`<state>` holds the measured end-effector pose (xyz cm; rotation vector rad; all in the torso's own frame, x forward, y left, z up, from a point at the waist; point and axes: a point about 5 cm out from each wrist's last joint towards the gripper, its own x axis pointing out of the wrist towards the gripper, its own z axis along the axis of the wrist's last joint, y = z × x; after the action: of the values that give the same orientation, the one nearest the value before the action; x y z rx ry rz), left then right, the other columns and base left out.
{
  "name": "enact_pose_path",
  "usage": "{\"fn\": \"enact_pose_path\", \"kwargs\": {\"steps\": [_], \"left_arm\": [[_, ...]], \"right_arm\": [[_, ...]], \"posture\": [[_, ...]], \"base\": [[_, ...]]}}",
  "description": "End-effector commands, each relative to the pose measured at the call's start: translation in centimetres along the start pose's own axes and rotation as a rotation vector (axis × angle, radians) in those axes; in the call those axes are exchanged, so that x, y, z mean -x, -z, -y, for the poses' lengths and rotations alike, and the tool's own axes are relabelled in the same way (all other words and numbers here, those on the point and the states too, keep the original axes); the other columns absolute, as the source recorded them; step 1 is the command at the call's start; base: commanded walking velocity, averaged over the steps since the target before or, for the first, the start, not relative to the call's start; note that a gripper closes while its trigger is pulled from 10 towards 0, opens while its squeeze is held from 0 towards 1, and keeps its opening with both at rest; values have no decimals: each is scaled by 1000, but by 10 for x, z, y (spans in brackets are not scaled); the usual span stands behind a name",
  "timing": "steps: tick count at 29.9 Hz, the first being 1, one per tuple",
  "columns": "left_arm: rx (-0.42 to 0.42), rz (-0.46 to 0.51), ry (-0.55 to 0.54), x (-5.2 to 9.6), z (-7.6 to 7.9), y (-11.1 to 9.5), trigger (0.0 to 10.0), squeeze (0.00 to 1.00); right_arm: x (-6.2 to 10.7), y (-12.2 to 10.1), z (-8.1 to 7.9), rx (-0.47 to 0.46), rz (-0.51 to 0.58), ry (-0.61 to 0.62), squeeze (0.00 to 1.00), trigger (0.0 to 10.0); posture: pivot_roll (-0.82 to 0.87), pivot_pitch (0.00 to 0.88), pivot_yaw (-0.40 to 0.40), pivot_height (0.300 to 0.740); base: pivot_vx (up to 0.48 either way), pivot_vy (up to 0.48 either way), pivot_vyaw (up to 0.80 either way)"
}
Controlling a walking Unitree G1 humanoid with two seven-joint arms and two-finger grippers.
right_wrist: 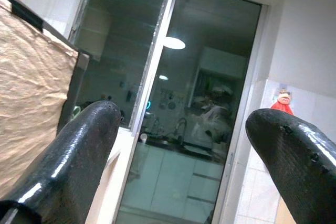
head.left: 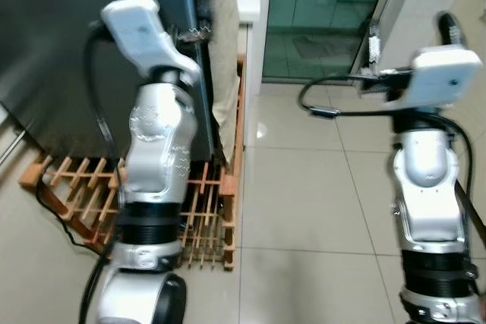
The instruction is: Restocking fridge
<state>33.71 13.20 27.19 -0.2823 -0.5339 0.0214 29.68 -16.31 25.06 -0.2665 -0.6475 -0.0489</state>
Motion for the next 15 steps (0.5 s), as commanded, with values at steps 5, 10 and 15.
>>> {"fn": "enact_pose_path", "kwargs": {"steps": [5, 10, 15], "left_arm": [[-36, -42, 28, 2, 2, 2, 10000, 0], [-102, -138, 111, 12, 0, 14, 10000, 0], [-105, -232, 222, 28, 14, 32, 10000, 0]], "right_arm": [[4, 3, 4, -13, -17, 5, 39, 10000], [12, 14, 1, -67, -93, 19, 43, 10000], [18, 33, 3, -126, -203, 38, 39, 10000]], "posture": [[-135, 0, 12, 740], [-126, 10, 22, 740], [-124, 18, 30, 740]], "base": [[0, 0, 0], [0, 0, 0], [0, 0, 0]]}}
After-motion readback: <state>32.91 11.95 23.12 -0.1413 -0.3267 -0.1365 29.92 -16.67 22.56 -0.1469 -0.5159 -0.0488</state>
